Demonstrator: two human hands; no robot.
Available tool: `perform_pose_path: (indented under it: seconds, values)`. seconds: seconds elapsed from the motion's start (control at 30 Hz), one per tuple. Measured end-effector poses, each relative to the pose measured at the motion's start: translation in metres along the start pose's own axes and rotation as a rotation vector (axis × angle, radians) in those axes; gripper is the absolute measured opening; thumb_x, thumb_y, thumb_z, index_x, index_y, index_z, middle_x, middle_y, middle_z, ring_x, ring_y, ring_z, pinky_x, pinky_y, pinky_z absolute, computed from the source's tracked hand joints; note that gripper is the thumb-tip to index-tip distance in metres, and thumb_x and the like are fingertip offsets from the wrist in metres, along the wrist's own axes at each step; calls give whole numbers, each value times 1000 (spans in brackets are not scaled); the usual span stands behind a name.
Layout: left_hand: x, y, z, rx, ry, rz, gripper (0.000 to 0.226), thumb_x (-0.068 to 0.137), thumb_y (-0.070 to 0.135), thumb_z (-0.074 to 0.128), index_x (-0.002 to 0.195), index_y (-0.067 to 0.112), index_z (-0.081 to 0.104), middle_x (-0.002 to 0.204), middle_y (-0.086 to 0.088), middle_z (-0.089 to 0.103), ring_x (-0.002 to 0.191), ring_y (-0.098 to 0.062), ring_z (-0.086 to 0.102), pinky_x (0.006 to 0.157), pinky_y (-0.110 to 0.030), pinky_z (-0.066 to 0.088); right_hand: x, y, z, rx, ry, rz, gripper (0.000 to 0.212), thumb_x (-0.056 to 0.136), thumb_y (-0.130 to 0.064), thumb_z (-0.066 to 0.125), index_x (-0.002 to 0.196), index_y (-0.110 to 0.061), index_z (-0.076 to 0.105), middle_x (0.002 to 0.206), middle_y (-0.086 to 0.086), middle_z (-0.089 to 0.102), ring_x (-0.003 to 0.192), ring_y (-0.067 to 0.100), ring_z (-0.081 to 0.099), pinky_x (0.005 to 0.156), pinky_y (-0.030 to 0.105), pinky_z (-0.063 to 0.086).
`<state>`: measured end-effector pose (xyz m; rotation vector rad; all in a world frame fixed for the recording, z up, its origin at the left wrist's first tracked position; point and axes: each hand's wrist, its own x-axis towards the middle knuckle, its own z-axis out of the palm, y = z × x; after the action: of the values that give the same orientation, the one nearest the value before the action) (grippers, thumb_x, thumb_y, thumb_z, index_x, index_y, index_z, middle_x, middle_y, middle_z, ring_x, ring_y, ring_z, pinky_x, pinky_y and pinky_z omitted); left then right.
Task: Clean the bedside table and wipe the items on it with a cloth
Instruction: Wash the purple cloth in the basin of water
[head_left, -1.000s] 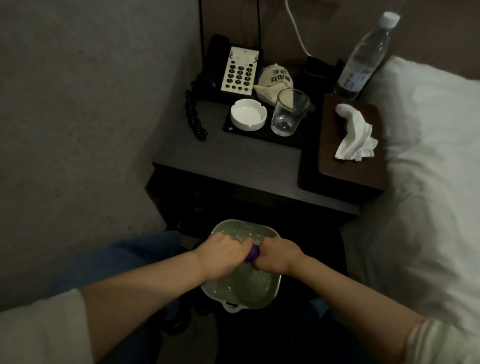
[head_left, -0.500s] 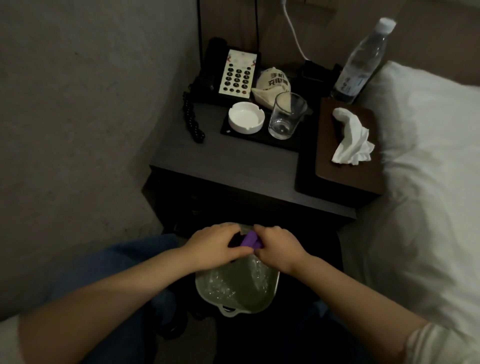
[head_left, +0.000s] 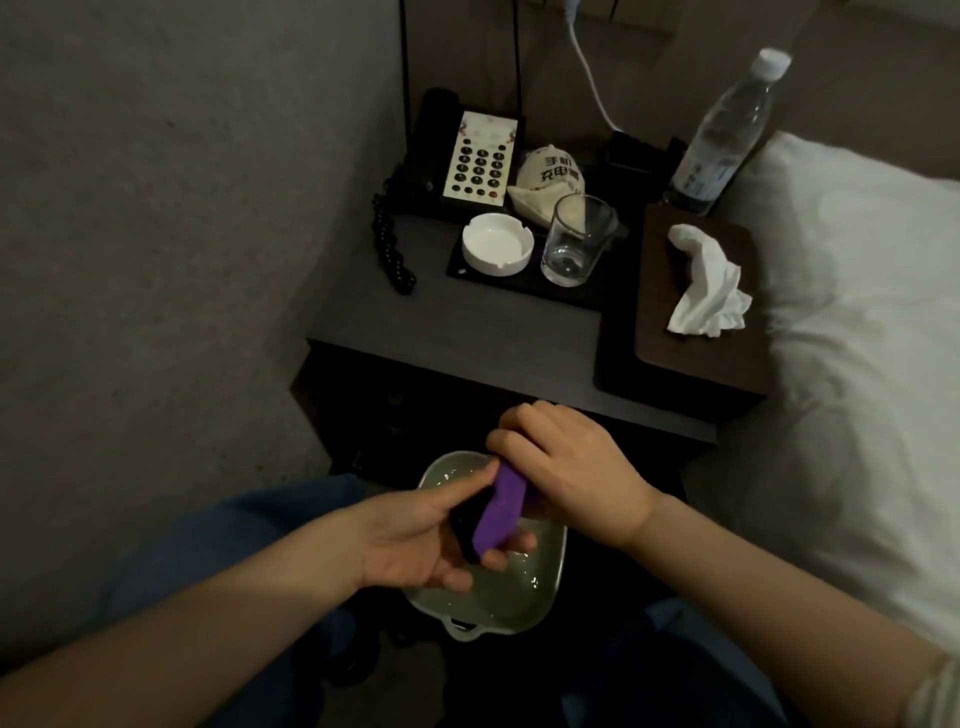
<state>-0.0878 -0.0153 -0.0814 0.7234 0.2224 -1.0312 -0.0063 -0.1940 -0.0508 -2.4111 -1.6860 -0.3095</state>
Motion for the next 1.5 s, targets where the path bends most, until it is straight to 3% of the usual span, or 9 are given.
perform_pose_path:
  seconds: [0.23,0.4,0.57,0.67,1.0,1.1,1.2,1.37,1.5]
  values:
    - [1,9,9,417,114,-41,43,86,48,63,112,14,59,69,5,53,58,-7,49,50,-21,44,-3,5,-3,-65,-168,-96,16,86,-24,64,99,-15,62,89,4,57,73,22,55,61,35,44]
    - [33,10,1,1898,677,90,39,95,45,46,121,14,47,119,-9,62,109,-31,60,77,-29,41,-8,-14,29,-20,-629,354,30,89,-29,52,115,-15,51,109,9,64,96,33,66,71,35,46]
    - [43,-2,-20,2568,532,181,30,97,27,40,117,10,53,91,-5,71,77,-25,70,48,-25,24,-7,-20,63,148,-857,648,36,87,-34,48,116,-15,60,120,12,64,109,32,62,85,34,48]
    - [43,-3,-31,2684,345,216,27,87,13,39,99,15,64,72,-2,69,59,-15,66,42,-22,36,-7,-23,77,348,-911,819,41,86,-36,46,120,-17,60,126,12,62,114,31,60,85,31,44]
    - [54,-17,-49,2640,212,152,32,101,12,23,130,1,32,101,-19,66,83,-36,66,52,-32,32,-16,-34,105,876,-927,1051,25,78,-2,51,101,-11,57,61,7,46,48,17,38,45,26,29]
    - [61,-16,-47,2603,249,85,34,102,14,23,134,2,29,103,-20,66,86,-37,66,59,-36,38,-15,-29,100,891,-984,1086,42,82,-3,49,124,-5,54,65,7,46,49,19,42,45,24,32]
    - [62,-14,-40,2486,418,111,33,101,18,33,132,7,34,109,-14,66,92,-34,65,63,-37,39,-13,-19,90,533,-982,928,39,88,-25,54,127,-17,55,106,9,62,101,28,63,76,27,45]
    - [47,-10,-24,1862,771,93,42,87,47,57,120,21,59,120,-8,53,114,-25,47,96,-36,41,-24,-18,69,554,-597,1011,52,78,-26,65,126,-20,44,120,7,50,110,27,56,91,33,48]
    - [21,-12,-1,1013,829,326,37,80,23,75,117,23,67,111,-1,67,107,-20,62,94,-35,50,-30,-31,41,1087,-203,1304,72,73,-1,64,138,-17,38,126,11,51,107,24,57,88,36,53]
